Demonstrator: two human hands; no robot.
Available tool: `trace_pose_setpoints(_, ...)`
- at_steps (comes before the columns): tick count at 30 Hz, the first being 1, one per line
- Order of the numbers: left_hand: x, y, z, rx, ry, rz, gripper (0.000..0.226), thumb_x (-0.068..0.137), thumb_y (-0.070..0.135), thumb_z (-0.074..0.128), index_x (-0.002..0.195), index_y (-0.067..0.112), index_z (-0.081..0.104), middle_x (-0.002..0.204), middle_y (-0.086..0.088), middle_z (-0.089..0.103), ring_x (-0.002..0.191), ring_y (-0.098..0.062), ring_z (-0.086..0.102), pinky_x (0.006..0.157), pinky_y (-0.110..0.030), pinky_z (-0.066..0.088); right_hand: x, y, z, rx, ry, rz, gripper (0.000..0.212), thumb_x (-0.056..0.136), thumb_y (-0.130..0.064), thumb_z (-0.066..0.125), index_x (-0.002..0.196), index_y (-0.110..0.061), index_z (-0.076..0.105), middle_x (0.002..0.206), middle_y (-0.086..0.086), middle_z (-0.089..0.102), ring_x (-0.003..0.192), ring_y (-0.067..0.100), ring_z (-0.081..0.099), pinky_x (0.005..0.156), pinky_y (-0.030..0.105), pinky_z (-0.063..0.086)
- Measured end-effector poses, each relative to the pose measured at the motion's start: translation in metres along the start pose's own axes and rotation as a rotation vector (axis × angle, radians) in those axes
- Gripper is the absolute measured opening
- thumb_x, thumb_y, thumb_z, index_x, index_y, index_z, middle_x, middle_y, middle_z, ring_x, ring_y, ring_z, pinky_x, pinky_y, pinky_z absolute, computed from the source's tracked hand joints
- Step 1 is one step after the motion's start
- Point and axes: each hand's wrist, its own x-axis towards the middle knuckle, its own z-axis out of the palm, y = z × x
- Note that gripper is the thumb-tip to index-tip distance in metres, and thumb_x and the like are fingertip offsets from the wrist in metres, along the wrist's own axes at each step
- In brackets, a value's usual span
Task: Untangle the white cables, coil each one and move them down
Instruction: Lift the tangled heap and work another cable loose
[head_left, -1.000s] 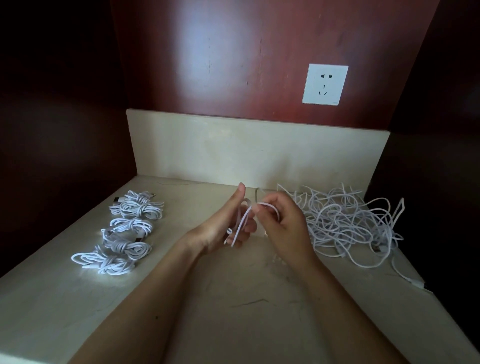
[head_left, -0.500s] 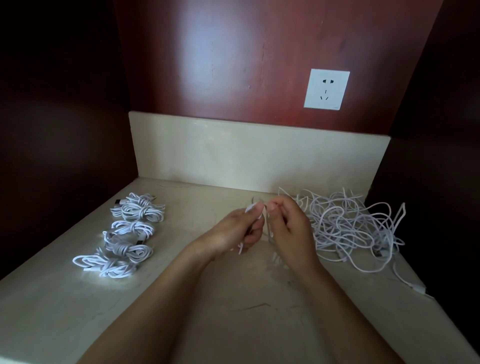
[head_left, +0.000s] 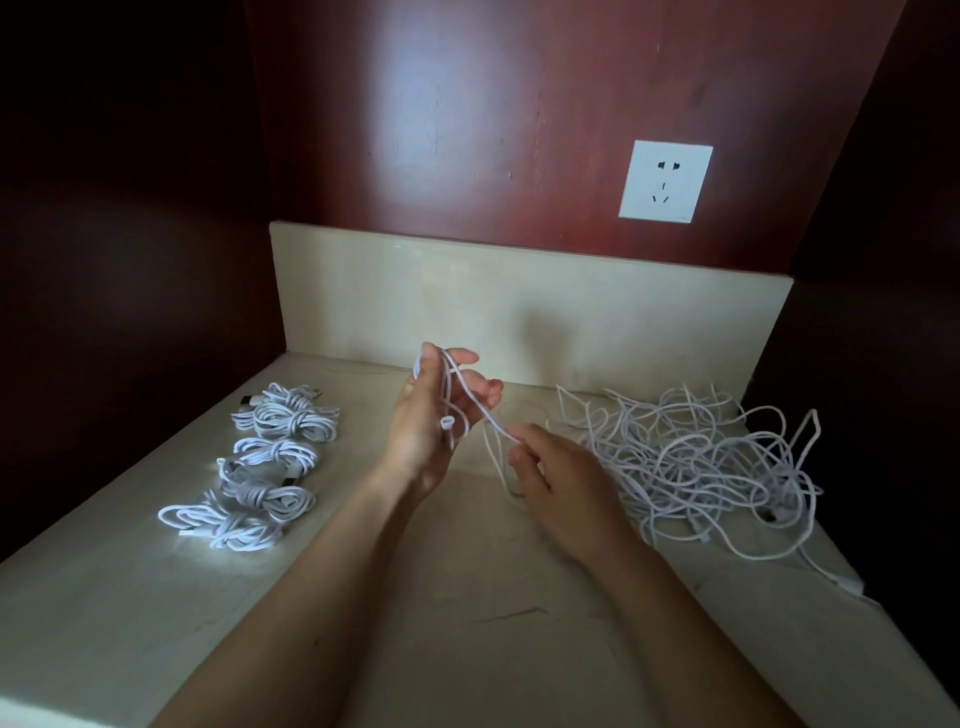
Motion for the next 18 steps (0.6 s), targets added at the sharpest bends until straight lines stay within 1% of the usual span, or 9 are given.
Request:
trace_pose_setpoints(1, 0.0, 0.001, 0.001, -0.08, -0.008, -0.022, 0.045, 0.105, 0.044, 0.025, 0.083, 0.015, 0.053, 0.054, 0.004, 0.051, 0.053, -0.013, 0.056, 0.072, -0.031, 0.056, 0.0, 0.002, 0.001, -0.023, -0.036, 0.005, 0.029, 0.097, -0.031, 0.041, 0.112, -0.022, 0.063, 0.092, 0.003, 0.068, 0.083, 0.022, 0.06, 0.067, 0.031, 0.038)
trace_pose_setpoints(2, 0.0, 0.002, 0.001, -0.134, -0.013, -0.043, 0.044, 0.104, 0.045, 0.025, 0.078, 0.018, 0.047, 0.049, 0.007, 0.041, 0.044, -0.009, 0.046, 0.063, -0.027, 0.053, 0.0, 0.005, 0.002, -0.05, -0.082, 0.01, 0.028, 0.097, -0.032, 0.041, 0.109, -0.021, 0.064, 0.091, 0.004, 0.067, 0.084, 0.024, 0.06, 0.069, 0.033, 0.039)
trace_pose_setpoints(4, 0.001, 0.004, -0.001, -0.203, -0.016, -0.074, 0.044, 0.104, 0.049, 0.024, 0.072, 0.022, 0.037, 0.046, 0.01, 0.028, 0.035, -0.004, 0.026, 0.046, -0.019, 0.034, -0.001, 0.011, 0.002, -0.095, -0.183, 0.034, 0.027, 0.1, -0.033, 0.042, 0.107, -0.02, 0.065, 0.097, 0.004, 0.068, 0.091, 0.025, 0.06, 0.076, 0.034, 0.041)
trace_pose_setpoints(5, 0.002, 0.005, -0.003, -0.245, -0.019, -0.084, 0.044, 0.103, 0.05, 0.024, 0.07, 0.023, 0.035, 0.045, 0.011, 0.025, 0.034, -0.003, 0.022, 0.042, -0.018, 0.025, -0.001, 0.013, 0.001, -0.103, -0.216, 0.052, 0.026, 0.1, -0.033, 0.044, 0.109, -0.021, 0.065, 0.102, 0.002, 0.068, 0.095, 0.025, 0.058, 0.08, 0.034, 0.039)
trace_pose_setpoints(7, 0.005, 0.008, -0.006, -0.319, -0.02, -0.09, 0.045, 0.102, 0.052, 0.025, 0.069, 0.023, 0.034, 0.044, 0.01, 0.023, 0.032, -0.002, 0.02, 0.038, -0.018, 0.015, 0.0, 0.016, 0.0, -0.11, -0.237, 0.076, 0.026, 0.099, -0.036, 0.045, 0.105, -0.023, 0.066, 0.103, 0.0, 0.068, 0.097, 0.025, 0.055, 0.081, 0.035, 0.039)
trace_pose_setpoints(9, 0.007, 0.009, -0.009, -0.322, 0.023, -0.087, 0.045, 0.102, 0.052, 0.027, 0.068, 0.024, 0.035, 0.044, 0.01, 0.022, 0.031, -0.002, 0.019, 0.034, -0.017, 0.013, 0.002, 0.018, -0.003, -0.067, -0.19, 0.084, 0.031, 0.093, -0.043, 0.041, 0.093, -0.023, 0.065, 0.092, 0.0, 0.066, 0.093, 0.024, 0.055, 0.081, 0.038, 0.044)
trace_pose_setpoints(11, 0.011, 0.008, -0.012, -0.301, 0.095, -0.097, 0.043, 0.102, 0.051, 0.029, 0.069, 0.024, 0.035, 0.045, 0.01, 0.022, 0.031, -0.003, 0.019, 0.031, -0.017, 0.014, 0.003, 0.02, -0.007, 0.038, -0.076, 0.092, 0.031, 0.09, -0.044, 0.042, 0.086, -0.02, 0.062, 0.084, -0.001, 0.061, 0.087, 0.021, 0.054, 0.078, 0.04, 0.045)
trace_pose_setpoints(15, 0.014, 0.0, -0.022, -0.275, 0.193, -0.202, 0.04, 0.102, 0.046, 0.036, 0.07, 0.022, 0.036, 0.046, 0.009, 0.026, 0.032, -0.004, 0.022, 0.03, -0.016, 0.015, 0.006, 0.016, -0.017, 0.088, 0.102, 0.002, 0.03, 0.095, -0.039, 0.04, 0.09, -0.016, 0.059, 0.09, -0.003, 0.055, 0.084, 0.016, 0.053, 0.076, 0.037, 0.044)
trace_pose_setpoints(18, 0.012, -0.003, -0.022, -0.183, 0.126, -0.385, 0.039, 0.103, 0.042, 0.037, 0.07, 0.022, 0.034, 0.043, 0.008, 0.03, 0.029, -0.002, 0.025, 0.033, -0.015, 0.013, 0.007, 0.008, -0.021, 0.081, 0.156, -0.057, 0.026, 0.097, -0.035, 0.041, 0.094, -0.018, 0.061, 0.092, -0.004, 0.057, 0.084, 0.017, 0.055, 0.075, 0.035, 0.044)
